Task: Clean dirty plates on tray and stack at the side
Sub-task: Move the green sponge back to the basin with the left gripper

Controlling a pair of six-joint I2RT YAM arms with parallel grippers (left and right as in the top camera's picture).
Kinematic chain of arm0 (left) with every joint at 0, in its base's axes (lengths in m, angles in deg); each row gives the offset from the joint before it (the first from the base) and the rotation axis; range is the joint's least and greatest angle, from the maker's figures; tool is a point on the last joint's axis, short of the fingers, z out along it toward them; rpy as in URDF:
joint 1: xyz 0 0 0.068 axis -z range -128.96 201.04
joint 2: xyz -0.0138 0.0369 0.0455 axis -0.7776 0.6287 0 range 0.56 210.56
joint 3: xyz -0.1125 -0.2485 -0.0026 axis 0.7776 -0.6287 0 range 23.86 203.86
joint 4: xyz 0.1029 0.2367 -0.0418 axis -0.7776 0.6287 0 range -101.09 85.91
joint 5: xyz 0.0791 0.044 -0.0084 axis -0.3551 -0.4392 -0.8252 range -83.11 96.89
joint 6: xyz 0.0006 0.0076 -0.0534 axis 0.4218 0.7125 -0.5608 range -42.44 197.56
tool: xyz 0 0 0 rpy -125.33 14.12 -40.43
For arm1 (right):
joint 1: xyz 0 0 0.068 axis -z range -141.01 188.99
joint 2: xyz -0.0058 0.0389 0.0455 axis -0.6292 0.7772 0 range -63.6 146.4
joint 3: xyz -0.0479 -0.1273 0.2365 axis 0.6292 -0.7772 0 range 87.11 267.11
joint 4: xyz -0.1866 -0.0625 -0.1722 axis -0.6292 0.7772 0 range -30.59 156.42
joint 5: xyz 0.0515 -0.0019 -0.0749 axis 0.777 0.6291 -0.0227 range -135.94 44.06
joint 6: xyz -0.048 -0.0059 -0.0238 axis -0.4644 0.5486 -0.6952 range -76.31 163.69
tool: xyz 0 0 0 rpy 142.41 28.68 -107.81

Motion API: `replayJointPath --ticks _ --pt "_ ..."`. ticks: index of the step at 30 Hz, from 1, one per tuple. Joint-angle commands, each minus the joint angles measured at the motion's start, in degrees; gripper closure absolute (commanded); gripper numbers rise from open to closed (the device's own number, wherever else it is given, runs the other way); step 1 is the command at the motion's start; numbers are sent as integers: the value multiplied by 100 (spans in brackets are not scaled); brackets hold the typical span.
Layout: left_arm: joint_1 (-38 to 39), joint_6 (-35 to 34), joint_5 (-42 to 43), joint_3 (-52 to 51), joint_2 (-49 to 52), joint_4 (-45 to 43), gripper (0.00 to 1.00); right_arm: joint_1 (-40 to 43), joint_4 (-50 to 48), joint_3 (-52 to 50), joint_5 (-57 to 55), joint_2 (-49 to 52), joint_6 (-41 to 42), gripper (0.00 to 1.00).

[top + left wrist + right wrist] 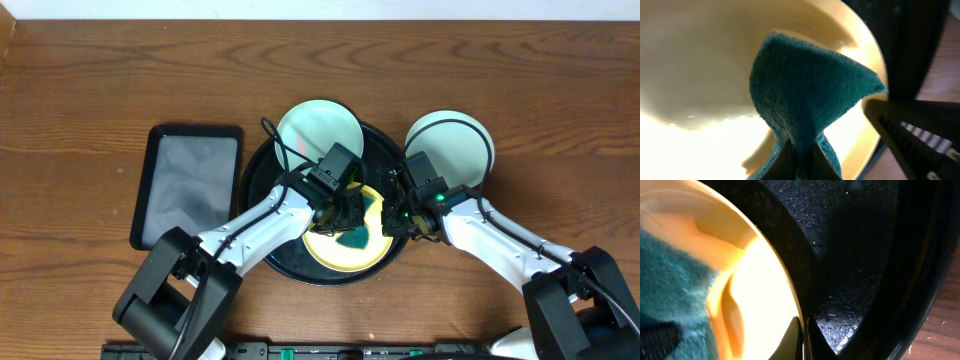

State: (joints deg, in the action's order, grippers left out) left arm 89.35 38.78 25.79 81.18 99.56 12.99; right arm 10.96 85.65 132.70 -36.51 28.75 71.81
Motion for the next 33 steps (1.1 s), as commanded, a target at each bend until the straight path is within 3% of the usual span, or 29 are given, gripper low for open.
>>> replayJointPath --ticks 1,6,11,17,26,33 --pt "-13 304 -660 57 -151 160 92 -94 -9 -33 96 22 7 99" --pt "-13 439 -715 57 -514 293 93 -94 -13 -33 94 22 7 99" --pt "-13 452 -1541 59 -1082 612 93 -94 -9 -33 94 22 7 99" --pt "-195 756 -1969 59 -1843 1071 93 -94 -9 -33 92 22 7 99" --pt "-1781 1296 -1934 70 -2612 2052 93 -94 -11 -33 94 22 7 99" --pt "-3126 2013 -1943 66 -2640 2538 92 -94 -13 -33 92 22 4 98"
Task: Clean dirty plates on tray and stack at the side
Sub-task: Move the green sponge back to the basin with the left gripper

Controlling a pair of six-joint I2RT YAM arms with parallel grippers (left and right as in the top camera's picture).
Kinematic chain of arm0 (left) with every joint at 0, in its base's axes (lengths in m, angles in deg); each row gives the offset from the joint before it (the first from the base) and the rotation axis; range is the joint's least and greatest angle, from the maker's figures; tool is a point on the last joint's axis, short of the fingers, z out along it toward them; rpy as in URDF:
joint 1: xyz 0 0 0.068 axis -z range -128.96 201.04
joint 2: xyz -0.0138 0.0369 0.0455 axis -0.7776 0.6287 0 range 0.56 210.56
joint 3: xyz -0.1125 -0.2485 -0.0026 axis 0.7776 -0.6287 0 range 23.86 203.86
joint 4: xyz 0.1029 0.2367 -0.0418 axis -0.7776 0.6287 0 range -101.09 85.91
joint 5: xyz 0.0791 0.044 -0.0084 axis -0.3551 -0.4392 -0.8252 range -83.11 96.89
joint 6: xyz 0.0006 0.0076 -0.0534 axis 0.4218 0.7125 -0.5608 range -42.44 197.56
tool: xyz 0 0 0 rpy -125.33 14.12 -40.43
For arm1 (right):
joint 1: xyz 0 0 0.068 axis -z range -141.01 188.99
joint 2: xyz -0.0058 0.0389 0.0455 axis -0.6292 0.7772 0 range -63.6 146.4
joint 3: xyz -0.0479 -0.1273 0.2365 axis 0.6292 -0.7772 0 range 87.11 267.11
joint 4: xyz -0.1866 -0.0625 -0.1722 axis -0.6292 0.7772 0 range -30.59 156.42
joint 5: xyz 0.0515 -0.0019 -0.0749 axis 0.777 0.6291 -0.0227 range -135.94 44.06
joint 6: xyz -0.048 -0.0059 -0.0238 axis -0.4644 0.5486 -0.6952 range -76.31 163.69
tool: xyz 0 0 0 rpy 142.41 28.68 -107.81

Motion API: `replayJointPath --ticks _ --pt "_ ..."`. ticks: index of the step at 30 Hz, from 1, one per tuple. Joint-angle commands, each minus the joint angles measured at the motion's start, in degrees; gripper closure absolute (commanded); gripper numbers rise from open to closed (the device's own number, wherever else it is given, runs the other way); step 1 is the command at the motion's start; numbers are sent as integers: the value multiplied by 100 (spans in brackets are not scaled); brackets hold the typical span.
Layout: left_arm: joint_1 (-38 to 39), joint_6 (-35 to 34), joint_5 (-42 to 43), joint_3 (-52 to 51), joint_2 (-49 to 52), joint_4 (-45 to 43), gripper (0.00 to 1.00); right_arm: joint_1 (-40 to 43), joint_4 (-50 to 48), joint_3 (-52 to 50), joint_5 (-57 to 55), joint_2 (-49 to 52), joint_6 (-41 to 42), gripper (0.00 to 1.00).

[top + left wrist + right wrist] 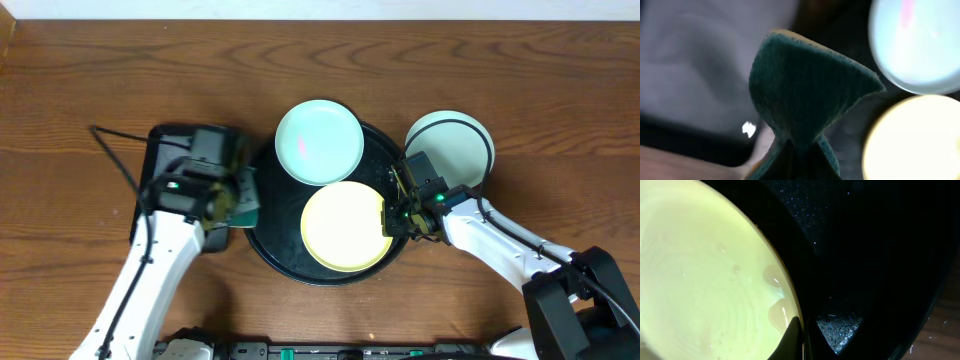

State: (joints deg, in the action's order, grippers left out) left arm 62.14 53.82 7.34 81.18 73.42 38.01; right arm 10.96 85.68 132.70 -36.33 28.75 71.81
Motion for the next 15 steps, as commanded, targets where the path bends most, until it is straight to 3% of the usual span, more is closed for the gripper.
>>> replayJointPath --ticks 1,8,15 --pt "-577 619 -101 66 -7 35 92 -94 -15 -33 72 22 4 98" --pt "-1451 876 -140 52 127 -173 92 -94 -17 -33 74 22 7 98" --pt "-1578 879 -136 -313 461 -894 92 -94 -59 -33 74 22 7 98"
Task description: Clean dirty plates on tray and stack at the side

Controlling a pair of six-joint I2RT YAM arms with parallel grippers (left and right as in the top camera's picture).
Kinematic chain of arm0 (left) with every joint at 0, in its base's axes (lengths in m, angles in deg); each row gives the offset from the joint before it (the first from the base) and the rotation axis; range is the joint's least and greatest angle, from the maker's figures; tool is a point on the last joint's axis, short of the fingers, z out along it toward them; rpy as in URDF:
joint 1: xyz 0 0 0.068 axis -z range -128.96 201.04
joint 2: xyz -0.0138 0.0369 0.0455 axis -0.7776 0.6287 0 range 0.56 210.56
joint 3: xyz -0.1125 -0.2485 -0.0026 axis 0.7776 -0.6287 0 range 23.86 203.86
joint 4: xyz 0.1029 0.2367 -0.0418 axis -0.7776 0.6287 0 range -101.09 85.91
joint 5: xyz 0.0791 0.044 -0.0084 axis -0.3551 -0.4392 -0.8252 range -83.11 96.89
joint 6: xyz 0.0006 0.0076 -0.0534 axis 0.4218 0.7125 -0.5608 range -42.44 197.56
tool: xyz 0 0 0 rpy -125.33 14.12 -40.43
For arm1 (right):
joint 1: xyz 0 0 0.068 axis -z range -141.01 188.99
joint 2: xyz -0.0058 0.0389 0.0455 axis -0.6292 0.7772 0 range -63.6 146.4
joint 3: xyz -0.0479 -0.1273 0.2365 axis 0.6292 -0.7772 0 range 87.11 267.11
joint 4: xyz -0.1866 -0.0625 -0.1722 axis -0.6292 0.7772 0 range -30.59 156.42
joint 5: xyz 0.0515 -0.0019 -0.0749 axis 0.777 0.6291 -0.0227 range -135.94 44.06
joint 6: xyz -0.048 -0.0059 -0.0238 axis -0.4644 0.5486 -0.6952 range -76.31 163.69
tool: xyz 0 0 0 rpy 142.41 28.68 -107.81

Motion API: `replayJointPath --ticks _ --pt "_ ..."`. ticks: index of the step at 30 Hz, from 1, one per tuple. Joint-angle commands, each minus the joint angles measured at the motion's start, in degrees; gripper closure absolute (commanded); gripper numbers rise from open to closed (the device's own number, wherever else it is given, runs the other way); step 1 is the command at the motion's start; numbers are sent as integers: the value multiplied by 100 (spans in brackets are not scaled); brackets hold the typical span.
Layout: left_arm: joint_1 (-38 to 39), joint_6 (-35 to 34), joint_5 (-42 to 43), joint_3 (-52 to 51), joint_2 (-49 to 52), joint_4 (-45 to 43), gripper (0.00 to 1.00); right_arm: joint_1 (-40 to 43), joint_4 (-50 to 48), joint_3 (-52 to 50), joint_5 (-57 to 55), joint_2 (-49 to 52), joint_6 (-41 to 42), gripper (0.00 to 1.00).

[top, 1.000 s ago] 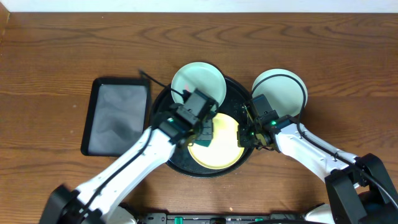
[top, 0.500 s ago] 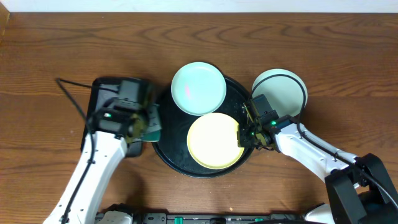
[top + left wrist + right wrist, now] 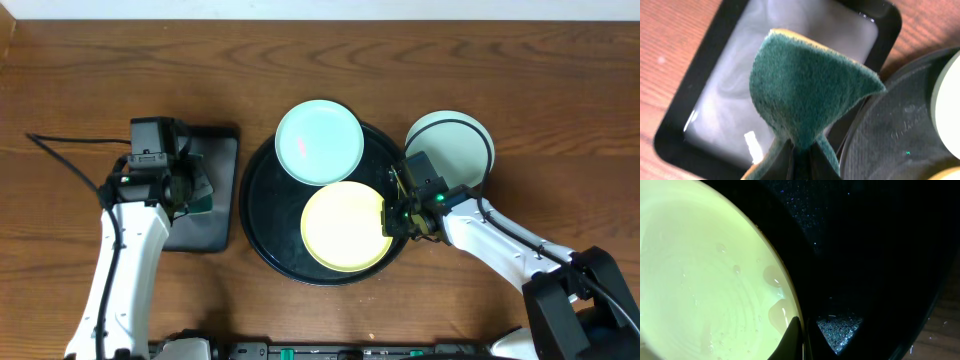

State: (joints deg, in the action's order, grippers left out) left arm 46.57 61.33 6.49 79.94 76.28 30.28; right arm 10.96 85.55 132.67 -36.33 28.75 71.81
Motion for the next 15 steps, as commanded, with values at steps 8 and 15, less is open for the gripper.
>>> replayJointPath --ticks 8,15 --pt "-17 424 -7 -229 748 -568 92 -94 -44 -31 74 22 4 98" --pt "-7 616 442 -229 887 -341 92 -94 -44 -31 72 22 4 98"
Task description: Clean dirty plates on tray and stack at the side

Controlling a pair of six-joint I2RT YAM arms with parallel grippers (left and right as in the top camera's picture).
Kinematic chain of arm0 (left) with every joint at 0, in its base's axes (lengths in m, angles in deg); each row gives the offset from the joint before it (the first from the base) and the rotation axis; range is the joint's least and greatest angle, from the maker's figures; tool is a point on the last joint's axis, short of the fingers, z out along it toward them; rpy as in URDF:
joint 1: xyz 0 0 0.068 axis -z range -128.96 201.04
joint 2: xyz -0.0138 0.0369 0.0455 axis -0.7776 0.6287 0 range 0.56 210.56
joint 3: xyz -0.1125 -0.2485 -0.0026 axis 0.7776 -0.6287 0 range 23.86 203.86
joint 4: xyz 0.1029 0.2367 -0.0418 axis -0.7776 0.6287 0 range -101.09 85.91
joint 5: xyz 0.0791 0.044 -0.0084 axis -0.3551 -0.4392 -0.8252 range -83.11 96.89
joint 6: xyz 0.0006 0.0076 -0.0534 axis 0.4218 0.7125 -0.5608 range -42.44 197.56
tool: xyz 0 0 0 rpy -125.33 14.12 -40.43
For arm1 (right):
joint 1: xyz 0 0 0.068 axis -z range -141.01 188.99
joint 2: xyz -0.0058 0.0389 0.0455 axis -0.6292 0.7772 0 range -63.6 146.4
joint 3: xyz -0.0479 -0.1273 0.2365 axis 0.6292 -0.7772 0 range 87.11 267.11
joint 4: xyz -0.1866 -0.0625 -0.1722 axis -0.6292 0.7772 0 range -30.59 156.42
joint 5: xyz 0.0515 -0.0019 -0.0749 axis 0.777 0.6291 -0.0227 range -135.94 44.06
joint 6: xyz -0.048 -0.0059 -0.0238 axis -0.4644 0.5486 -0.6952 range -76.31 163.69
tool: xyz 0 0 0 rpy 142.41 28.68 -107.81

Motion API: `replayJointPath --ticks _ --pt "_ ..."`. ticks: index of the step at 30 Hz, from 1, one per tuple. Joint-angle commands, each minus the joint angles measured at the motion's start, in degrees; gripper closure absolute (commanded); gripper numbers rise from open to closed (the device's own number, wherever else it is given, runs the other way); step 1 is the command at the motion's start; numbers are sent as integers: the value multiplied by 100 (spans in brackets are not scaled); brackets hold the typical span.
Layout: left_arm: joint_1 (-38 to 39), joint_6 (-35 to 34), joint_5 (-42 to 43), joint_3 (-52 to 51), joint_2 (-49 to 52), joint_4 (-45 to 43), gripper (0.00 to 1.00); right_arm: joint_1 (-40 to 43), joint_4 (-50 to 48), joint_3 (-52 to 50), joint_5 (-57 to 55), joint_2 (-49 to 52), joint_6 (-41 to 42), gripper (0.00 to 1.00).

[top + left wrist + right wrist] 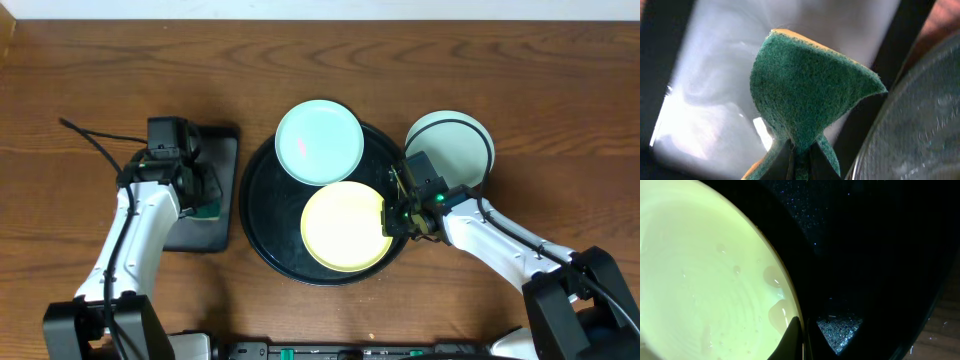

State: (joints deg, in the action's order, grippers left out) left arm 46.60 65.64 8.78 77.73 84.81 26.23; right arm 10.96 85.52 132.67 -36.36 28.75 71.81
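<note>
A round black tray (265, 235) holds a yellow plate (342, 227) at the front and a pale blue plate (318, 141) at the back. My right gripper (392, 216) is shut on the yellow plate's right rim (790, 307). Water beads lie on the yellow plate (700, 280). A green sponge (805, 95) is pinched in my left gripper (203, 192), which hangs low over the rectangular black water basin (222, 150) left of the tray. In the overhead view only a corner of the sponge (207, 211) peeks out.
A pale green plate (455, 142) lies on the wooden table right of the tray, behind my right arm. The left arm's cable (95, 137) loops over the table at the left. The tray's rim (890, 125) passes just right of the sponge.
My left gripper with the sponge has shifted a little right and lower over the basin, the water now closer under the sponge. The right gripper and both tray plates are unchanged.
First my left gripper pressed the sponge on the yellow plate while the right held its rim. Then the sponge was off the plate, at the tray's left edge, later above the basin. Now it is low over the water, the right grip unchanged throughout.
</note>
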Motion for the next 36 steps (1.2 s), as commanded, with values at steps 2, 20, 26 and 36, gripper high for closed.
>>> replayJointPath --ticks 2,20,26,36 --pt "-9 184 212 -15 37 83 93 -94 -44 -31 74 22 4 98" --pt "-9 595 131 -24 225 -79 92 -94 -42 -31 76 22 4 98" --pt "66 590 142 -31 273 -74 92 -94 -42 -31 76 22 4 98" --pt "487 697 131 -31 577 -66 92 -94 -39 -31 76 22 4 98"
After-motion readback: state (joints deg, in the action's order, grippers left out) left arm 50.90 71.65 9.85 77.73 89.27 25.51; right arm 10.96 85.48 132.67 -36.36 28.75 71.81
